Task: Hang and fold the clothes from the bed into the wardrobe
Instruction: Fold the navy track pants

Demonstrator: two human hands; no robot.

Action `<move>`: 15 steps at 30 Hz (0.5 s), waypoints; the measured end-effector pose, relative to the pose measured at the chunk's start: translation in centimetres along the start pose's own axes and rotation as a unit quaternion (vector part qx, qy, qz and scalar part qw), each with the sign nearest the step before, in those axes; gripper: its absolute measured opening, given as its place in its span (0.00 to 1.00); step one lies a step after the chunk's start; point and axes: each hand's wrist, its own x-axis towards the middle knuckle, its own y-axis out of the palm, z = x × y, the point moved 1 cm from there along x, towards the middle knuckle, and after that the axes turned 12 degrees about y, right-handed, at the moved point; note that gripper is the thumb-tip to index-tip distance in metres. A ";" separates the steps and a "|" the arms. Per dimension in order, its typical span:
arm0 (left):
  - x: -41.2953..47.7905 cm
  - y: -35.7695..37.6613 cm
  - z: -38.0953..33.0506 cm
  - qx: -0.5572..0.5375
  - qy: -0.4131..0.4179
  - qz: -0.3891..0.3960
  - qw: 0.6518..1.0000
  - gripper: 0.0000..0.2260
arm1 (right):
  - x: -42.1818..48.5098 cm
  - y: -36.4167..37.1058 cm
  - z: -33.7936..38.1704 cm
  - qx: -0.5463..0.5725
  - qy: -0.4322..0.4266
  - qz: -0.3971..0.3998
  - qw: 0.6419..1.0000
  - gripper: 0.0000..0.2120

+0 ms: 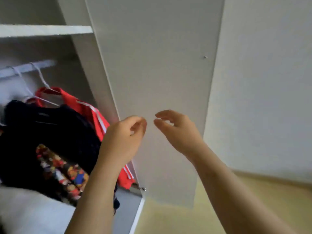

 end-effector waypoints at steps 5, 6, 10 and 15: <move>-3.5 14.5 -6.6 -0.077 0.014 0.203 0.976 0.05 | -6.0 -9.3 -14.0 0.029 0.203 -0.109 0.973 0.10; -4.7 17.1 -8.5 -0.091 0.021 0.239 0.967 0.06 | -7.8 -11.3 -16.6 0.029 0.235 -0.127 0.963 0.10; -9.7 26.9 -16.5 -0.160 0.018 0.367 0.916 0.08 | -15.9 -19.6 -26.2 0.020 0.351 -0.186 0.918 0.10; -17.9 37.5 -26.2 -0.241 -0.021 0.507 0.828 0.06 | -27.2 -27.7 -36.0 0.050 0.452 -0.255 0.853 0.03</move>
